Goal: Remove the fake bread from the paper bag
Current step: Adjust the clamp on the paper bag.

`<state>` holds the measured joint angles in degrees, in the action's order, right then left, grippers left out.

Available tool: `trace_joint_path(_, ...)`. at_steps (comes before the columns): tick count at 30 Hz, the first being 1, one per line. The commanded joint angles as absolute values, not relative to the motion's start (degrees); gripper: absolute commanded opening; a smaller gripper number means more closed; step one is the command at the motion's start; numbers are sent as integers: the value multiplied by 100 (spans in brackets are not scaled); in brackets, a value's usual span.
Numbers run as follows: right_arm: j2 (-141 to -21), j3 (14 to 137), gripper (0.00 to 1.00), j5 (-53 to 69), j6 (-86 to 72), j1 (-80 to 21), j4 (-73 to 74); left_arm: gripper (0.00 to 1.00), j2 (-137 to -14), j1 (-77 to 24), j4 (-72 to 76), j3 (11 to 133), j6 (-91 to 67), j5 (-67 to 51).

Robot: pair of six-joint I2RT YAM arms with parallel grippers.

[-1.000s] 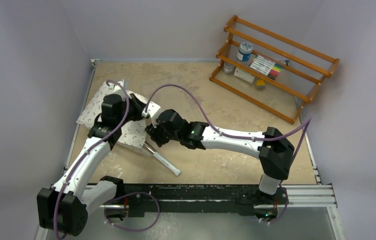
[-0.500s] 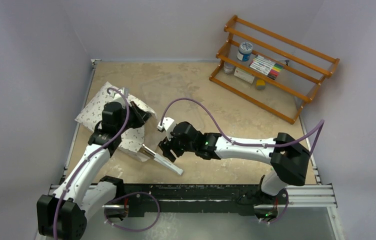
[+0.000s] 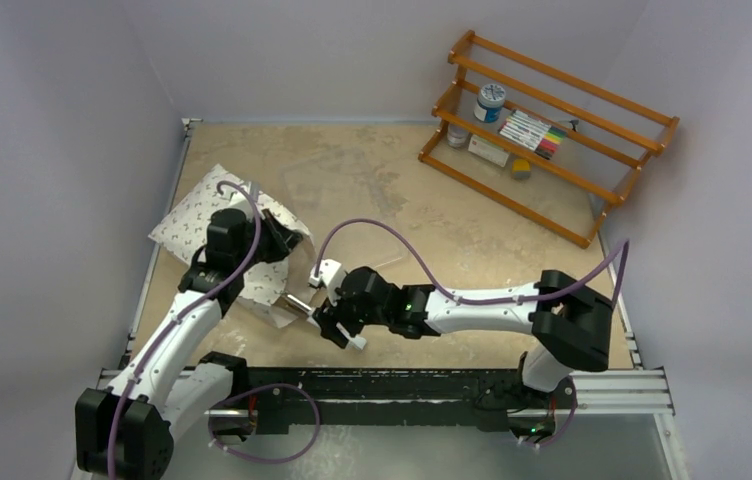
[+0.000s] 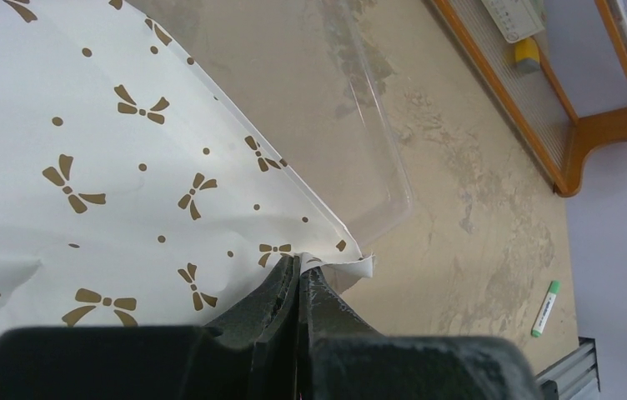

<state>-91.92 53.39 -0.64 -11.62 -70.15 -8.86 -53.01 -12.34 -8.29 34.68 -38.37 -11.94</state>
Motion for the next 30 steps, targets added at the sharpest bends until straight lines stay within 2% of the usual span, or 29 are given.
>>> trace_joint_path(1, -9446, 5424, 71, -237, -1263, -7066, -1179, 0, -5163, -1204, -505, 3342, -3883, -1072)
trace_joint_path(4, -9628, 5387, 69, -287, -1288, -7075, -1280, 0, -5109, -1204, -356, 3227, -3994, -1093)
trace_joint_path(11, -10080, 5452, 56, -591, -1263, -7075, -1444, 0, -4962, -1204, -371, 3230, -4075, -1078)
trace_joint_path(14, -10221, 5496, 47, -645, -1243, -7080, -1450, 0, -4956, -1204, -415, 3287, -4076, -1035)
trace_joint_path(16, -10263, 5495, 36, -674, -1284, -7075, -1433, 0, -4958, -1204, -430, 3316, -4069, -1014)
trace_joint_path(18, -10247, 5501, 32, -602, -1317, -7075, -1330, 0, -4944, -1204, -451, 3330, -4069, -975)
trace_joint_path(30, -9748, 5950, 29, 129, -1748, -6932, -724, 0, -4772, -1204, -379, 3276, -4164, -788)
